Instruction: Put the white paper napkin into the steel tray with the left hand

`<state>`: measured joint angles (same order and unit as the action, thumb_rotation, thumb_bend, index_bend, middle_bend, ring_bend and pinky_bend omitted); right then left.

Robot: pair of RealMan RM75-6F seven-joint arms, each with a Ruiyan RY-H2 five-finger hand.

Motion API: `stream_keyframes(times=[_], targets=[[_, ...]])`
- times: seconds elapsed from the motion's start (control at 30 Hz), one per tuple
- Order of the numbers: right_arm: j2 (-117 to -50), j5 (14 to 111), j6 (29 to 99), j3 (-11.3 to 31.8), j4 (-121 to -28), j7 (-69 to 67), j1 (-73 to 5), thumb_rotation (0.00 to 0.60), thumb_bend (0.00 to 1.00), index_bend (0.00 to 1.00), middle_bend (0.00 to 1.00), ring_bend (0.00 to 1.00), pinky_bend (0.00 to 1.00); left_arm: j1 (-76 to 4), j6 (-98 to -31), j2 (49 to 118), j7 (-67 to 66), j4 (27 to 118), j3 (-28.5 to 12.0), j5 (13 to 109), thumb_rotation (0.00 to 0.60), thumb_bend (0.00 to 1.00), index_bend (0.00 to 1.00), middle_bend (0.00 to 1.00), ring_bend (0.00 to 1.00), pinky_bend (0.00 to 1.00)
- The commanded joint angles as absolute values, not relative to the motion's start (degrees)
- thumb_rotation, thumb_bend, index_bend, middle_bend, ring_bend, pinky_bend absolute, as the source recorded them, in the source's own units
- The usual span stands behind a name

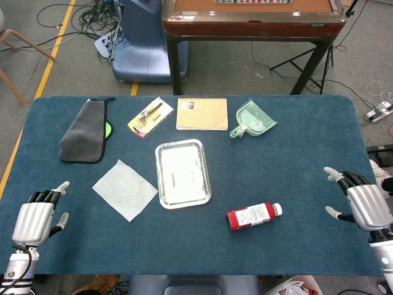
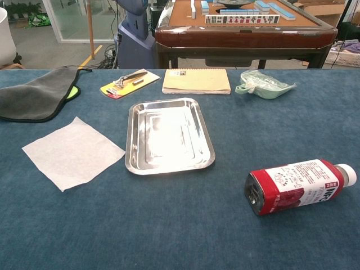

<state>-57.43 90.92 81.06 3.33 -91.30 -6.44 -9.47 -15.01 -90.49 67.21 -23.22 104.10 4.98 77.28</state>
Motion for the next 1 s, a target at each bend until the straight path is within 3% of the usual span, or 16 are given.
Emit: stream_keyframes(times=[0.03, 0.27, 0.57, 0.77, 1.0], targets=[[-58.1, 92.3, 82.57, 3.74, -89.98, -7.22, -9.76, 0.6, 0.11, 0.17, 0.32, 0.22, 0.31, -14.59, -90.05, 67.34, -23.23, 104.13, 4.69, 77.62, 0.6, 0.31, 0.17, 0.31, 0.27, 0.24], [-57.99, 91.31, 82.4, 4.36, -90.22, -6.55, -10.22, 0.6, 0.11, 0.17, 0.32, 0.22, 0.31, -14.33, -87.91, 67.57, -21.83, 103.32, 3.79, 79.41, 0.6, 0.31, 0.19, 0.31, 0.27, 0.24], [-57.21, 90.43, 82.7, 4.72, -91.46, -5.55, -10.19, 0.6, 0.11, 0.17, 0.32, 0.22, 0.31, -17.65, -79.85, 69.32, -14.32, 96.8, 4.03, 85.46, 0.6, 0.31, 0.26, 0.31, 0.27, 0.24], [-57.19, 90.2, 83.11, 4.53, -91.88, -5.56, -9.82, 0.6, 0.11, 0.17, 0.32, 0.22, 0.31, -19.24, -76.81, 73.36, -12.86, 92.42, 3.84, 88.47, 0.6, 0.31, 0.29, 0.31, 0.27, 0.24], [-57.13, 89.88, 83.26, 4.34, -92.05, -5.71, -9.5, 0.6, 0.11, 0.17, 0.32, 0.22, 0.31, -20.45, -73.85, 79.32, -12.35, 86.21, 3.39, 89.54, 0.6, 0.22, 0.34, 0.31, 0.27, 0.22]])
